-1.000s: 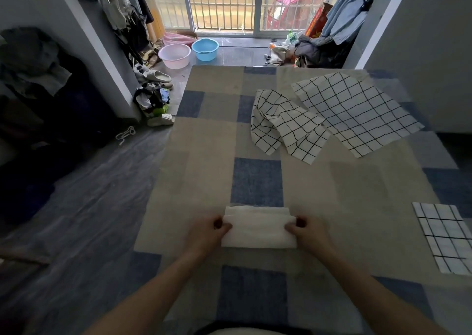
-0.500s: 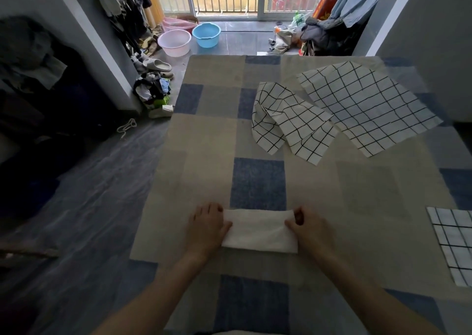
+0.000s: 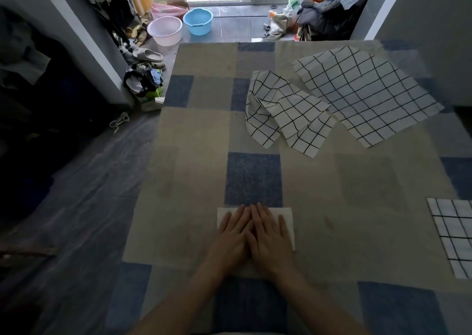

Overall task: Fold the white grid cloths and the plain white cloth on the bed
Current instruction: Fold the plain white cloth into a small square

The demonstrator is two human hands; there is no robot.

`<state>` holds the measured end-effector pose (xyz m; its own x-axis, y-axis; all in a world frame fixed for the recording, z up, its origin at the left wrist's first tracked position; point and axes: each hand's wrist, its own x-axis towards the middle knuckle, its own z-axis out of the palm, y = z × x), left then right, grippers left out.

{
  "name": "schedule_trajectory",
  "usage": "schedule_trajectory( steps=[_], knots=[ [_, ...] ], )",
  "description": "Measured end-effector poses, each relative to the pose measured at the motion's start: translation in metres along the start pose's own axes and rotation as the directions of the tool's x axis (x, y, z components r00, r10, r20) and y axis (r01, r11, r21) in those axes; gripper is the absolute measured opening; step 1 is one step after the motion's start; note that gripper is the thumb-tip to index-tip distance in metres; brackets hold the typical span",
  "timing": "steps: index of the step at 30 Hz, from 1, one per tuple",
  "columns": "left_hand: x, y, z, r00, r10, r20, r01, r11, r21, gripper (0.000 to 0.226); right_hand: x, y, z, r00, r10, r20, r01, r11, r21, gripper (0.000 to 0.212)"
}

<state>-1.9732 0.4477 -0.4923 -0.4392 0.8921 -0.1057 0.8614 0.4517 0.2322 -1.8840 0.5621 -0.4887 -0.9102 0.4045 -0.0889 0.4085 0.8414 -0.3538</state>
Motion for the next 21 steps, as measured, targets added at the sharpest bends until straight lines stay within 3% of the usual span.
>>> schedule_trajectory(
  steps=[5, 9, 12, 14, 16, 18, 21],
  knots=[
    [-0.009, -0.016, -0.002, 0.985, -0.173, -0.024, 0.173, 0.985, -0.005, 0.065, -0.005, 0.027, -0.004, 0.995, 0.096, -0.012, -0.096, 0.989, -0.116, 0.062],
    [-0.019, -0.031, -0.007, 0.975, -0.22, -0.032, 0.221, 0.973, 0.06, 0.064, -0.017, 0.06, -0.012, 0.984, 0.168, -0.06, -0.175, 0.972, -0.155, 0.062],
    [-0.011, -0.017, -0.015, 0.961, -0.251, -0.113, 0.253, 0.968, -0.002, 0.063, -0.02, 0.067, -0.015, 0.964, 0.241, -0.111, -0.253, 0.961, -0.115, 0.065],
    [0.003, 0.004, -0.021, 0.975, -0.167, -0.146, 0.161, 0.986, -0.05, 0.061, -0.014, 0.054, -0.02, 0.969, 0.196, -0.151, -0.205, 0.978, -0.046, 0.064],
    [0.013, 0.023, -0.019, 0.989, -0.07, -0.132, 0.063, 0.996, -0.058, 0.06, -0.007, 0.033, -0.022, 0.984, 0.058, -0.167, -0.061, 0.998, -0.015, 0.062],
    [0.016, 0.031, -0.008, 0.997, -0.027, -0.079, 0.024, 0.999, -0.045, 0.063, -0.002, 0.022, -0.018, 0.991, -0.054, -0.123, 0.054, 0.999, -0.005, 0.059],
    [0.015, 0.025, 0.006, 1.0, 0.004, -0.003, -0.004, 1.0, 0.007, 0.065, -0.005, 0.024, -0.013, 0.995, -0.093, -0.039, 0.094, 0.995, 0.019, 0.063]
  ],
)
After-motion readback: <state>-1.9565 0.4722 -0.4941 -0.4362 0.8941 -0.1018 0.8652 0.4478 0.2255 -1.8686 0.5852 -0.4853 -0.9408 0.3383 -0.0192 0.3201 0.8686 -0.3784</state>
